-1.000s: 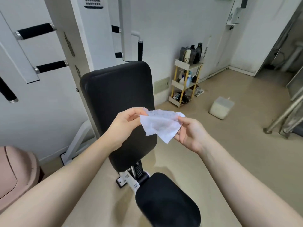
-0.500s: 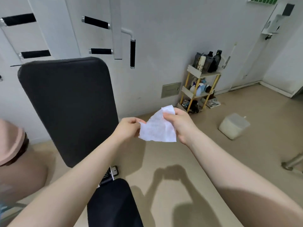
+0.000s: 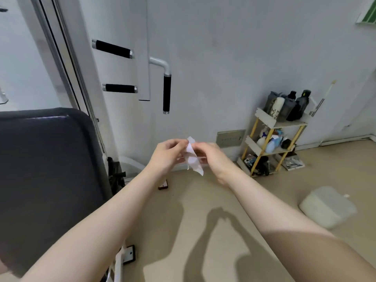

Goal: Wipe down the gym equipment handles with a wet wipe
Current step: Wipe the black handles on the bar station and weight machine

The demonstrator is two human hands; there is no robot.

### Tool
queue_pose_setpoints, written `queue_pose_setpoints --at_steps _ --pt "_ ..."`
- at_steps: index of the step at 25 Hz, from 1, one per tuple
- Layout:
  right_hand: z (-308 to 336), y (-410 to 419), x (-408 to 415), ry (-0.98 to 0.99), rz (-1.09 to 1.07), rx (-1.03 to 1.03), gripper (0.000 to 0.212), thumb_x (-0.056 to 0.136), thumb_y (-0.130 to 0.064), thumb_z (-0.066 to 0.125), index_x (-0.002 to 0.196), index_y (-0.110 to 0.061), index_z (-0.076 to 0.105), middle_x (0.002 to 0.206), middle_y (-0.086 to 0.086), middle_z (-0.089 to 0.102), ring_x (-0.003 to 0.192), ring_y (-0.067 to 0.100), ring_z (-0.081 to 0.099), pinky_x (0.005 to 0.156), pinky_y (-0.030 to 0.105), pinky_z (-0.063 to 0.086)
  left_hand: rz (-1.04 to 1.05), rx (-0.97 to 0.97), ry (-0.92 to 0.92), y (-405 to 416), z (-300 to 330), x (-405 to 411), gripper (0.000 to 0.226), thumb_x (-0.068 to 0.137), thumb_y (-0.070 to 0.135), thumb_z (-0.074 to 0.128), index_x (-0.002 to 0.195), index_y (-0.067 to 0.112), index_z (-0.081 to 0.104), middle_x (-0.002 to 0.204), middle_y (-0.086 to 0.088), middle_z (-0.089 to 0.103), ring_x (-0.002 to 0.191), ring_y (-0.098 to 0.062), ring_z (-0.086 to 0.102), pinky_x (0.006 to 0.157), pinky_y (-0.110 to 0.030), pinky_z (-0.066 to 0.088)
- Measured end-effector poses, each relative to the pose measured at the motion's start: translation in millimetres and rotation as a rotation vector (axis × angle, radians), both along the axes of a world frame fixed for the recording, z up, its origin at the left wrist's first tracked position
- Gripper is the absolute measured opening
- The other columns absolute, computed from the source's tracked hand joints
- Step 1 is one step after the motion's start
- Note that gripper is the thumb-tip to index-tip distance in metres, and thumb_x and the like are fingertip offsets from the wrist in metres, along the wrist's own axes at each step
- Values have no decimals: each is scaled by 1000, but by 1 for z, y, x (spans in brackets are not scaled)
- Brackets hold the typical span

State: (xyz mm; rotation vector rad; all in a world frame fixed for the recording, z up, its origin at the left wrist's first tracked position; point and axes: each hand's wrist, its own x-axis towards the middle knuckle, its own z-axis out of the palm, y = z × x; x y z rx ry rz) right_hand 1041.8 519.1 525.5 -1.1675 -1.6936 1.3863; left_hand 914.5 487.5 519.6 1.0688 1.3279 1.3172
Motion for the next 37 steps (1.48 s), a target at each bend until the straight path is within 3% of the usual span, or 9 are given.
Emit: queue_pose_setpoints --at_steps 3,7,9,12,19,22,29,33,37 --pt "15 78 -12 38 19 -14 41 98 -30 36 81 -10 68 88 6 69 80 14 61 78 25 47 99 17 17 70 14 -18 12 89 10 56 80 13 61 76 -3 59 69 -12 57 76 -25 52" --pt "11 175 -31 -5 -76 116 10 86 -23 62 92 -17 57 84 -4 57 78 14 55 71 24 46 234 35 86 152 17 -30 18 88 3 55 76 16 57 70 0 59 51 0 57 51 -10 45" --pt "2 193 -29 -31 17 45 24 83 -24 67 103 -19 56 95 -5 59 89 11 56 75 21 44 258 8 79 160 13 -36 14 87 4 57 82 17 59 73 -1 61 61 -9 58 56 -17 47" --pt "4 263 -45 8 355 -116 4 86 -18 63 89 -20 61 91 -6 64 87 11 59 79 23 42 367 53 37 222 11 -50 14 86 6 60 93 18 58 81 -2 62 71 -15 59 63 -25 48" --pt "19 434 -88 -91 -30 100 11 83 -8 57 93 -12 59 88 3 58 75 19 53 53 23 38 644 7 198 344 23 -102 36 91 17 53 127 17 49 123 1 57 113 -15 53 97 -30 42" --pt "26 446 -125 -35 133 206 9 87 -16 56 89 -14 64 83 -2 61 76 17 55 56 23 41 598 15 263 362 22 -117 35 91 22 54 126 25 53 121 5 58 110 -12 55 95 -28 41" --pt "27 461 -134 519 708 -374 35 92 2 33 109 -5 63 101 10 70 92 22 68 81 30 54 538 85 408 375 23 -129 29 89 12 58 97 40 59 94 5 69 84 -10 67 78 -29 50" --pt "13 468 -148 348 712 13 36 90 2 51 123 -11 57 102 6 67 78 17 65 67 22 52 530 108 487 377 26 -129 31 88 11 58 96 41 58 96 10 69 80 -7 67 76 -26 53" --pt "-37 462 -150 -39 607 229 21 82 -11 66 100 -21 62 66 -9 55 51 2 45 53 12 39 565 97 475 379 28 -130 28 88 11 59 91 39 60 93 10 68 81 -10 68 74 -24 55"
